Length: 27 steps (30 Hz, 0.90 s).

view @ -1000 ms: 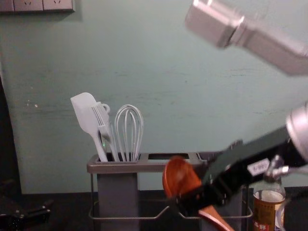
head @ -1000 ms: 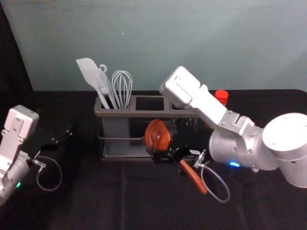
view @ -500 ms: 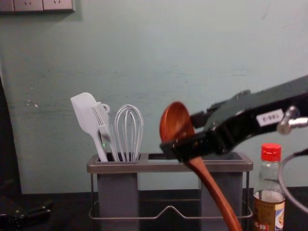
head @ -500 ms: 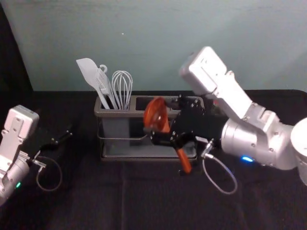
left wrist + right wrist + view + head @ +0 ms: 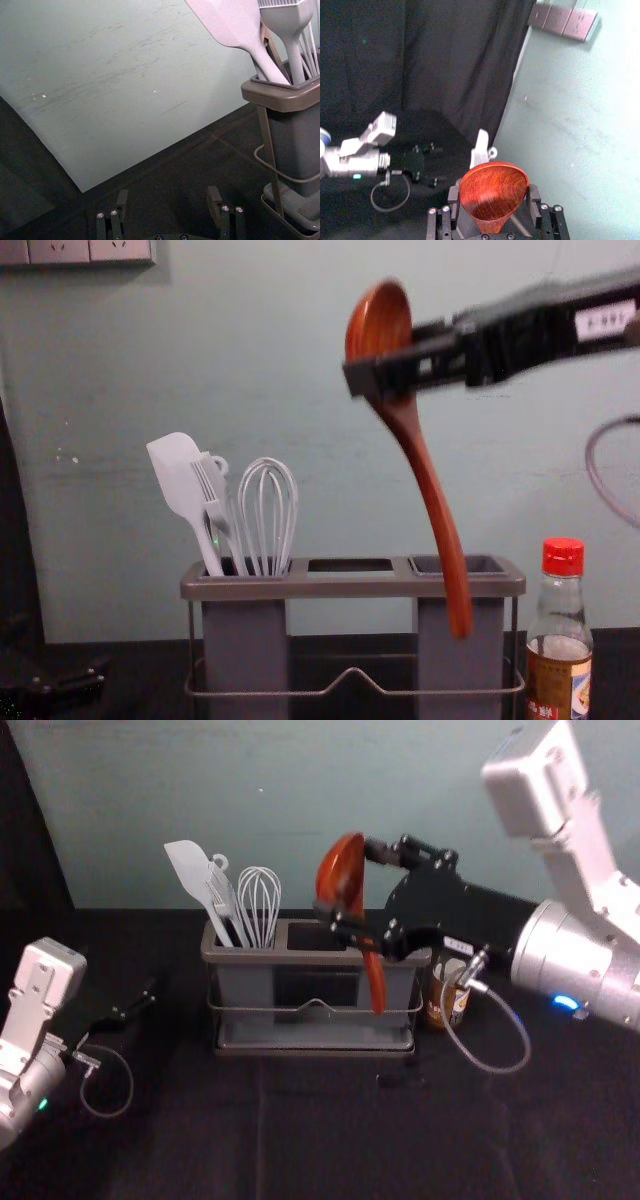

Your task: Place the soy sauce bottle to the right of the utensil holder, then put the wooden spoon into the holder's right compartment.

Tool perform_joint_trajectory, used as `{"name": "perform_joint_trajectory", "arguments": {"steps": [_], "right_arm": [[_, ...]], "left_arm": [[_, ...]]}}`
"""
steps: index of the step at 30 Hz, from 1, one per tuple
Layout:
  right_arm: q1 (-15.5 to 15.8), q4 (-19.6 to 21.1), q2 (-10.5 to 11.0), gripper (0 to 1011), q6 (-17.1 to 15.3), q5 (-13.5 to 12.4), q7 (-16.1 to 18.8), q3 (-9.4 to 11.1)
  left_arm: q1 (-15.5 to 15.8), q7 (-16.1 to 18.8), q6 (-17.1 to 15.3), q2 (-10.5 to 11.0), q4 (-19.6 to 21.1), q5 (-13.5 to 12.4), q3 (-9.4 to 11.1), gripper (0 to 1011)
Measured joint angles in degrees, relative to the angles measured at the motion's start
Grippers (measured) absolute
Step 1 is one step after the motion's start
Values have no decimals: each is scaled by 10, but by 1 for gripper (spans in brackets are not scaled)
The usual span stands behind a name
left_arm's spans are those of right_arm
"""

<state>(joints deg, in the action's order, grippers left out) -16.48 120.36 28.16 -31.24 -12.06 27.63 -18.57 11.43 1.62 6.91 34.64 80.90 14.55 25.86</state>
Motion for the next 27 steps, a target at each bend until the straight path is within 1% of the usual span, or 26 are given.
{"name": "perform_joint_trajectory", "arguments": {"steps": [4,5,7,11,15,19,21,22,27], "right_arm": [[-16,-4,-2,831,11,-16,3,13],[-24,-10,-3,833,12,-21,3,16],[-34,-18,-4,831,12,-25,3,18],[-68,-52,-10,831,12,-36,5,17],[-91,-77,-14,831,13,-39,5,10],[-122,-117,-23,831,11,-39,2,-6],[-130,-131,-25,833,11,-38,1,-11],[-139,-143,-26,831,13,-38,0,-17],[-160,-176,-28,831,21,-34,-1,-32]], "left_arm": [[0,0,0,0,0,0,0,1011],[0,0,0,0,0,0,0,1011],[0,0,0,0,0,0,0,1011],[0,0,0,0,0,0,0,1011],[0,0,0,0,0,0,0,1012],[0,0,0,0,0,0,0,1012],[0,0,0,0,0,0,0,1012],[0,0,0,0,0,0,0,1012],[0,0,0,0,0,0,0,1011]]}}
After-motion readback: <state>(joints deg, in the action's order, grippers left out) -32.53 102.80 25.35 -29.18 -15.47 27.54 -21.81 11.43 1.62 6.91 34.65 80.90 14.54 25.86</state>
